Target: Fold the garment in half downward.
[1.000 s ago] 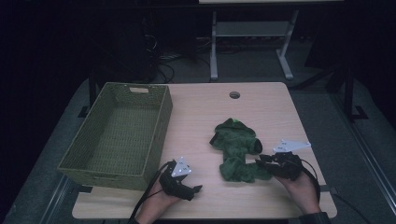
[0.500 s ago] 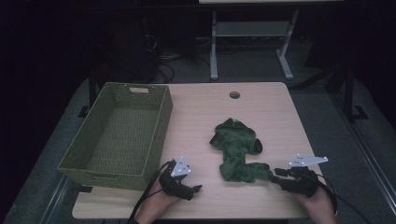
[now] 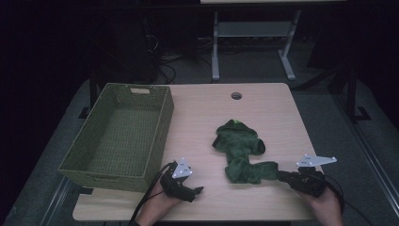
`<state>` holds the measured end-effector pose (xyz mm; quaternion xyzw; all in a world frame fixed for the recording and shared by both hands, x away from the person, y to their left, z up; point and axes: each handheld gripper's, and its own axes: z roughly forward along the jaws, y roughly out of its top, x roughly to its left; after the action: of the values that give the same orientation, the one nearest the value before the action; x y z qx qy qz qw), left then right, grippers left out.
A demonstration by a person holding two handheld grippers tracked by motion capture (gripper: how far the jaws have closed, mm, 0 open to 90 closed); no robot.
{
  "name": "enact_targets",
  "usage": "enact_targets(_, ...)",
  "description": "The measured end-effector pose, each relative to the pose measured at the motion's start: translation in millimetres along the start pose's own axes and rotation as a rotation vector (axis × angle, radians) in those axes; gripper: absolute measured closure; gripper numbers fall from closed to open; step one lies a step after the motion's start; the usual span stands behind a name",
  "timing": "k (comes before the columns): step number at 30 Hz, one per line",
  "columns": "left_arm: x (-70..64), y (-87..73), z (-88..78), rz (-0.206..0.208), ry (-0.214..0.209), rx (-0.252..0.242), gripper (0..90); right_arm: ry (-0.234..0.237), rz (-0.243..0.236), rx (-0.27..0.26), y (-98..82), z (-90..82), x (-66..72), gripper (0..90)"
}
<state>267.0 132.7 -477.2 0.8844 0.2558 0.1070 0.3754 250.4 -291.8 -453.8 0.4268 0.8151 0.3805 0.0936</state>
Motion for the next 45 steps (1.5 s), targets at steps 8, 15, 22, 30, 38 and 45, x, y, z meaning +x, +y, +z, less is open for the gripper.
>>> enact_targets(8, 0.0, 0.0, 0.0, 0.0, 0.0, 0.0, 13.9, -0.001, -0.022, -0.071, 6.4, -14.8, 2.3, 81.1)
enact_targets(15, 0.0, 0.0, 0.0, 0.001, 0.0, 0.001, 13.9, 0.028, -0.073, -0.108, 25.7, -18.0, 12.0, 80.8)
enact_targets(22, 0.0, 0.0, 0.0, 0.0, 0.001, 0.0, 13.9, 0.064, -0.127, -0.117, 42.4, -12.5, 26.7, 80.4)
enact_targets(30, -0.2, 0.0, 0.3, -0.003, 0.001, -0.003, 13.9, 0.102, -0.205, -0.116, 64.6, 1.3, 43.4, 80.2)
enact_targets(38, -0.1, 0.2, 0.2, -0.003, -0.001, -0.001, 13.9, 0.146, -0.27, -0.077, 84.9, 22.8, 63.8, 79.1)
enact_targets(45, -0.2, 0.2, 0.4, -0.004, 0.001, -0.003, 13.9, 0.19, -0.292, -0.077, 95.9, 38.9, 73.2, 72.8)
